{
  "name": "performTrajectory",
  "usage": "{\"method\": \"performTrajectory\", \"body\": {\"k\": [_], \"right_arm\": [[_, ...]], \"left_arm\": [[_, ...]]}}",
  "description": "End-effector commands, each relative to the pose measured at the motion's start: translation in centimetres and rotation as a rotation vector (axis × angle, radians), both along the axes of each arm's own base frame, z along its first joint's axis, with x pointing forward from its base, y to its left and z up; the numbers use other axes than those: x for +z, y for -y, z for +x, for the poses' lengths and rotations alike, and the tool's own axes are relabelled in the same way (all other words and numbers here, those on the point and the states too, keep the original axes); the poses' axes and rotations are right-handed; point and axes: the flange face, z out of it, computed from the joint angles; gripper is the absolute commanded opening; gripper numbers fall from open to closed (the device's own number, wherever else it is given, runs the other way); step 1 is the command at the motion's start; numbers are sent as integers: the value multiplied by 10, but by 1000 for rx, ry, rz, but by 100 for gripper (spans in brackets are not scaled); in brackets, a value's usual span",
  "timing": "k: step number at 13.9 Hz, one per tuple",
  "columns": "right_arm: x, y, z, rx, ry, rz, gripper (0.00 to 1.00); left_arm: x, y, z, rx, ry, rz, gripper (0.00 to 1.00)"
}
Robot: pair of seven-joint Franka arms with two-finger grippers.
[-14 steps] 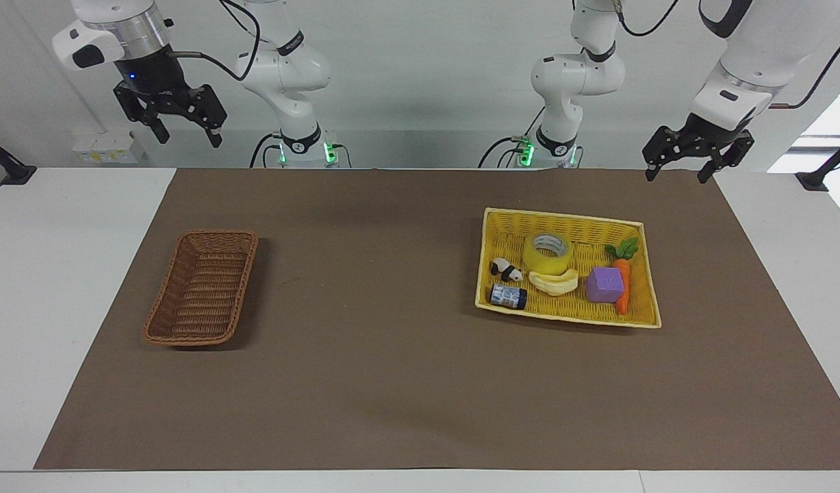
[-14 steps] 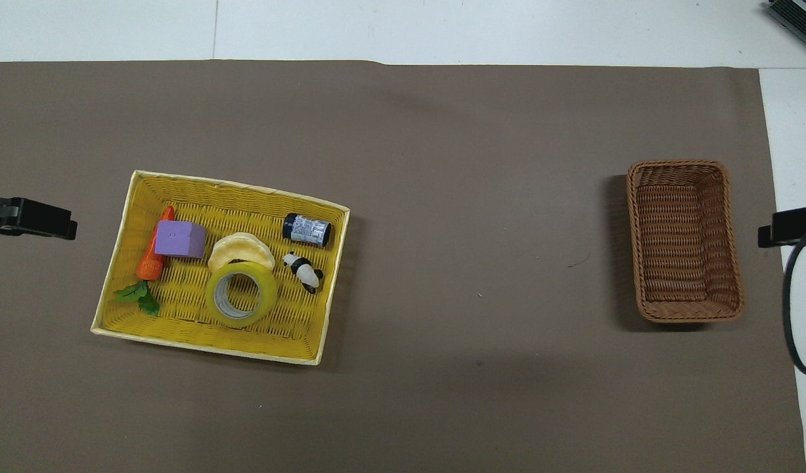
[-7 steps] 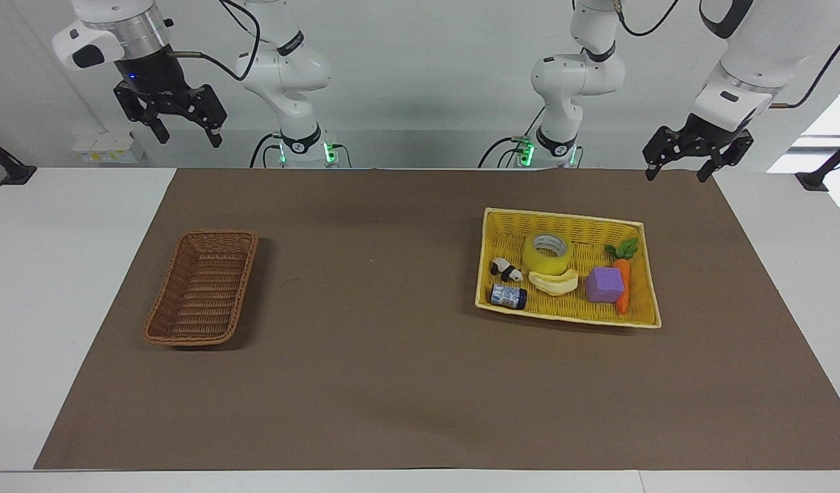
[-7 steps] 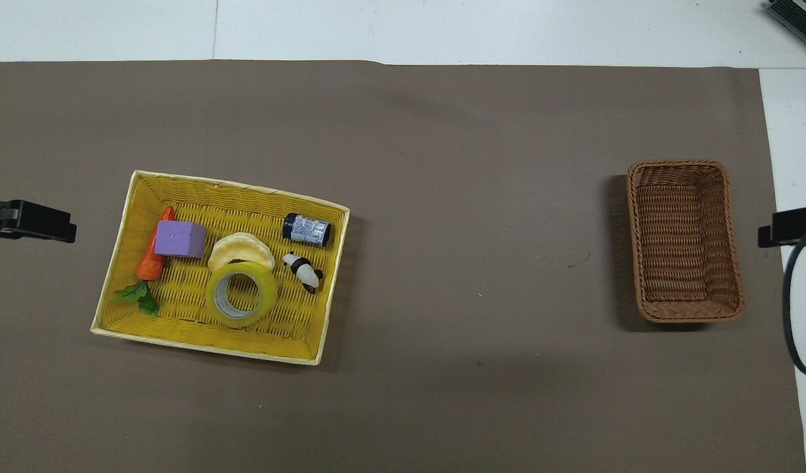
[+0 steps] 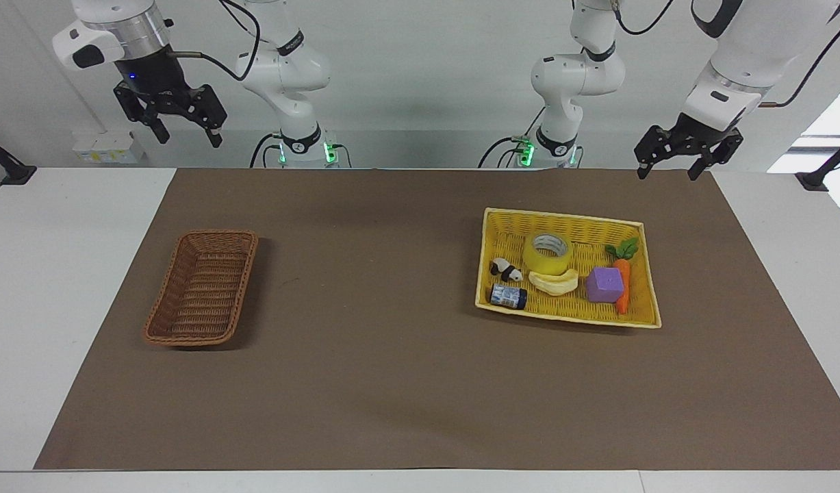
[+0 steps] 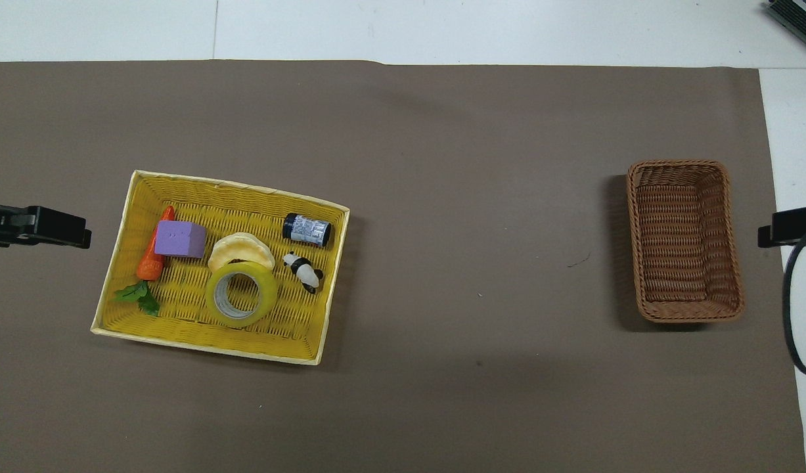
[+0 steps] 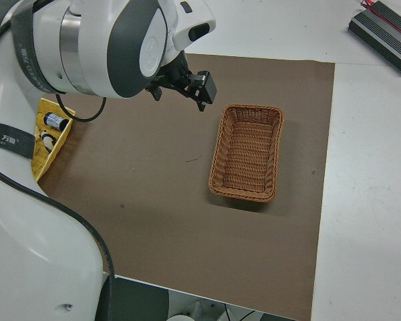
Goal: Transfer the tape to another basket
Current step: 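Reach the left gripper down into the yellow tray toward the tape roll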
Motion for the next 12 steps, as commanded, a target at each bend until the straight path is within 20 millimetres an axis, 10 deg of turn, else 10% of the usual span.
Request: {"method": "performTrajectory", "body": {"k": [1, 12], "right_arm": [[0, 4, -1, 21, -3, -5, 100], [0, 4, -1, 21, -3, -5, 100]], "left_arm": [[-12, 10, -15, -8, 25, -34, 100], [-113, 20, -30, -116, 50, -126, 100]]}}
